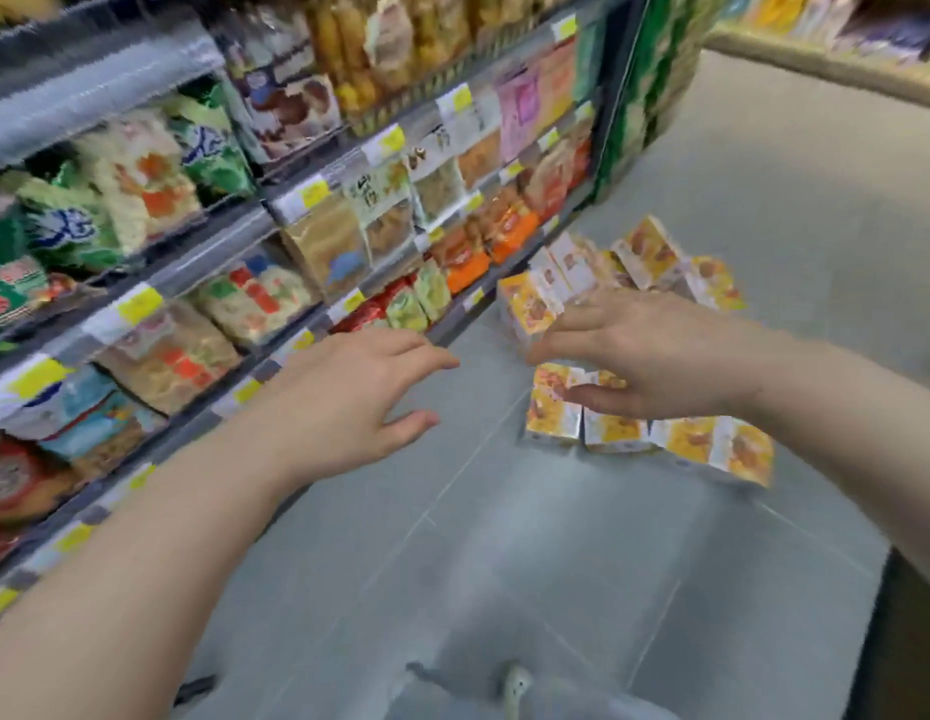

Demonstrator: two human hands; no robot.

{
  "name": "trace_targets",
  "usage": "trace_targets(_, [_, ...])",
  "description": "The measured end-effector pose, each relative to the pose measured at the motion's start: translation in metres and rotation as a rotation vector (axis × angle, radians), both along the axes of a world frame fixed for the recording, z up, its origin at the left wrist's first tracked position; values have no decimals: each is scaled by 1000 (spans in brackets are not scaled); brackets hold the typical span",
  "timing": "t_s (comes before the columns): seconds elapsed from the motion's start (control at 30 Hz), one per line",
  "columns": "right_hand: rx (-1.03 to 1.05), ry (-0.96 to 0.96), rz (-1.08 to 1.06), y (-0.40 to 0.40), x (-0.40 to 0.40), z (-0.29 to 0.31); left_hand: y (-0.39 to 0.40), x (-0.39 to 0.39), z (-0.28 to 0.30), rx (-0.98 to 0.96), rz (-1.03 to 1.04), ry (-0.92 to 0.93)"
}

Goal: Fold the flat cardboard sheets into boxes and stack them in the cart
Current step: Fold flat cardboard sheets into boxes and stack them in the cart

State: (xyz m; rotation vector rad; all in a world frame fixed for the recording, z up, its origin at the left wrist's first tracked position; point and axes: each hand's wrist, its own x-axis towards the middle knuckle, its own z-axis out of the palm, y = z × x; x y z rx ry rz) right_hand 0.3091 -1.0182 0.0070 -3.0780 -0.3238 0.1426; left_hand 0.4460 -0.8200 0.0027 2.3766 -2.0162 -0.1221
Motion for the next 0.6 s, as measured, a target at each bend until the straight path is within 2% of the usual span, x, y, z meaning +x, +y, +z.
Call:
trace_targets(0.3, [131,99,-450,-80,-39,-40,-109,21,-38,115,-173,70])
trace_targets(0.47, [89,184,-612,-129,-9,-54,-191,69,-46,212,-289,16])
trace_targets(0.6, [95,230,-750,-173,23,-65,-254,119,-58,165,-337,17])
